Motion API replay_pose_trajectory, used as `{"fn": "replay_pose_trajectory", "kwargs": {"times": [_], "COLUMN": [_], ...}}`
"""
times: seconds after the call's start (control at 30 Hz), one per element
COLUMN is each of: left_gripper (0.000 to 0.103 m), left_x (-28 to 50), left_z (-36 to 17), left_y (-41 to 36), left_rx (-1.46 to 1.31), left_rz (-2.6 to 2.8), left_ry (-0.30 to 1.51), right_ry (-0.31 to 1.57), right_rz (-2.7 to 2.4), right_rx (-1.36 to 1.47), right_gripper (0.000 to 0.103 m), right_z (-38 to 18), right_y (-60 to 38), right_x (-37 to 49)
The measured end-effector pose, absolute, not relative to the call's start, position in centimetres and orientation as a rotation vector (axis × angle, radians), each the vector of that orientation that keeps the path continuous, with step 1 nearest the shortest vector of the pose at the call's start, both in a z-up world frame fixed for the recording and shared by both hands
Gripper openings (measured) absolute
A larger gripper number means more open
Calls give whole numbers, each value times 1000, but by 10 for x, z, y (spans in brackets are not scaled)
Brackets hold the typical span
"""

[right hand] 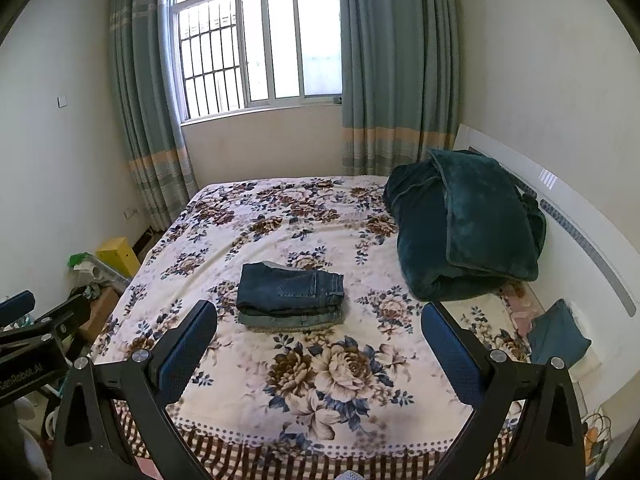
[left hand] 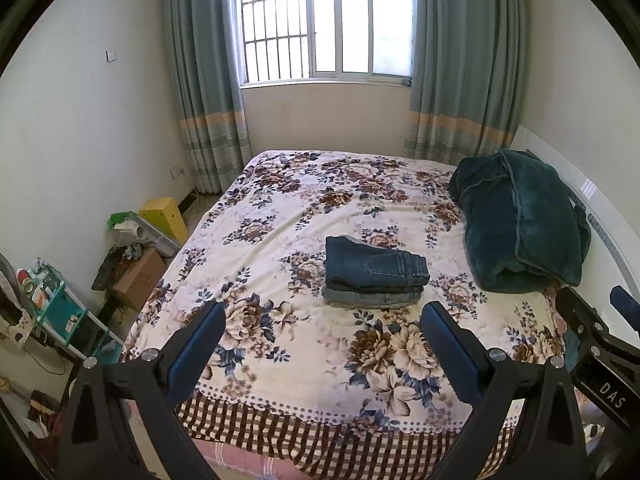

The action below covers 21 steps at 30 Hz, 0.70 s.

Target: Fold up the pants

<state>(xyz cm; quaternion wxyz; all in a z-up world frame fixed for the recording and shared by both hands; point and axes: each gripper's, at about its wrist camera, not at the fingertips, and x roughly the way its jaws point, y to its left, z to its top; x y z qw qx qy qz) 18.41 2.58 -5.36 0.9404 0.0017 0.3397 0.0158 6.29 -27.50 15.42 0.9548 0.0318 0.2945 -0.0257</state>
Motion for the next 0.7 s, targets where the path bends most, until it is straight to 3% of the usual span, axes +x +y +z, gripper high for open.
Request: {"fn": "replay_pose_trajectory", "kwargs": {"times": [0.7], "left_gripper": [100], "left_x": [180], "left_z": [-56], "left_y": [25], "left_rx": [4], "left_rz": [34], "left_ry": [688], "right_ry": [610], "right_rz": [-52], "right_rx": [73], "right_gripper": [103], "right_z": [148], "right_y": [-277], "right_x": [62]}}
